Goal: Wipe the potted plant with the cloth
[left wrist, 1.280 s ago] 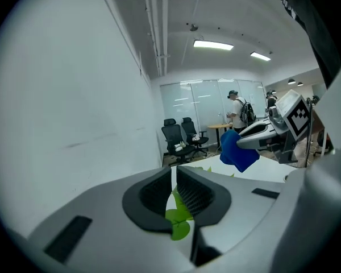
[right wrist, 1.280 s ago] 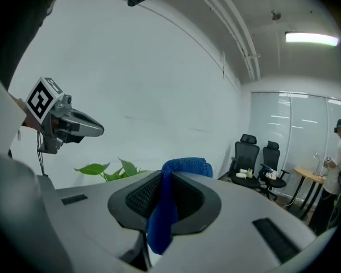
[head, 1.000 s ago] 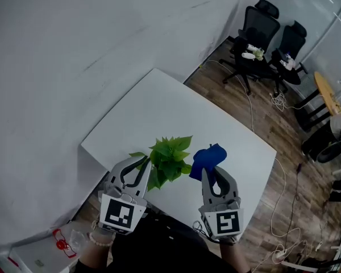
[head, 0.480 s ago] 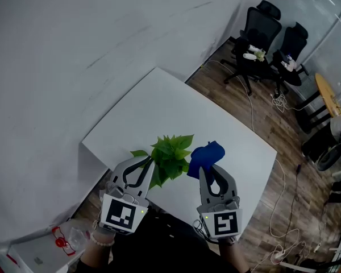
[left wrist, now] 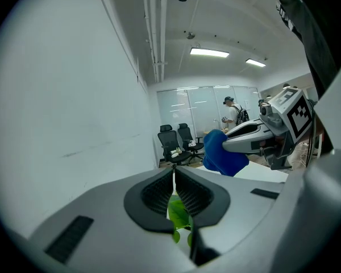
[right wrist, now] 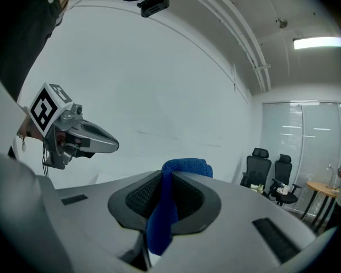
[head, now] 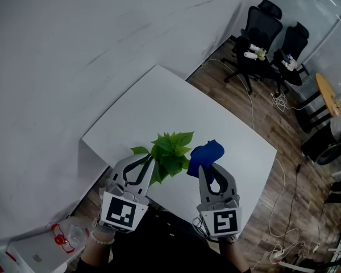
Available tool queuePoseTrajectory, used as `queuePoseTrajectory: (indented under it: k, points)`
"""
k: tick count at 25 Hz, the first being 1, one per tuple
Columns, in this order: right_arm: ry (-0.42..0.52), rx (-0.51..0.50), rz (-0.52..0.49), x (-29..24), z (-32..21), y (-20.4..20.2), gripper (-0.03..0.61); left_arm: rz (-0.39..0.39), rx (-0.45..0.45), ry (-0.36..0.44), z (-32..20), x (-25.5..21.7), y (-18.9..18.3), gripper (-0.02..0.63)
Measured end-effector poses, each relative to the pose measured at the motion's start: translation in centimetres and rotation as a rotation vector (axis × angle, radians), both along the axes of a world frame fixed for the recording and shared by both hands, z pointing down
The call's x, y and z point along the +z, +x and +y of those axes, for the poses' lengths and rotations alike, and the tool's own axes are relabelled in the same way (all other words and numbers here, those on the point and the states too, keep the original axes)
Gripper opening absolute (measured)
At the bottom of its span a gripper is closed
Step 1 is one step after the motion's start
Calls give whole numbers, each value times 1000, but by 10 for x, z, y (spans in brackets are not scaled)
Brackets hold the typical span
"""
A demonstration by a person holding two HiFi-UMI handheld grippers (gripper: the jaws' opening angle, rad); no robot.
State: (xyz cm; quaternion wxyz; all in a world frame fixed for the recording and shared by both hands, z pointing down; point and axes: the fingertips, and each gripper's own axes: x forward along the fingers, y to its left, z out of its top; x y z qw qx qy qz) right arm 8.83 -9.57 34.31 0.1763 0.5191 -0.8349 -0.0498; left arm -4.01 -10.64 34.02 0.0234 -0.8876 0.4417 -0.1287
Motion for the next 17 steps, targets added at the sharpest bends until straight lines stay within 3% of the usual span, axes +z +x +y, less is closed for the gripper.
queuePoseTrajectory:
  k: [13, 17]
  points:
    - [-13, -13, 9, 4, 6, -3, 75, 45, 26, -7, 6, -4, 10, 25]
    - [-15, -11, 8, 2, 9, -3, 75, -13, 60, 31, 8, -2, 8, 25]
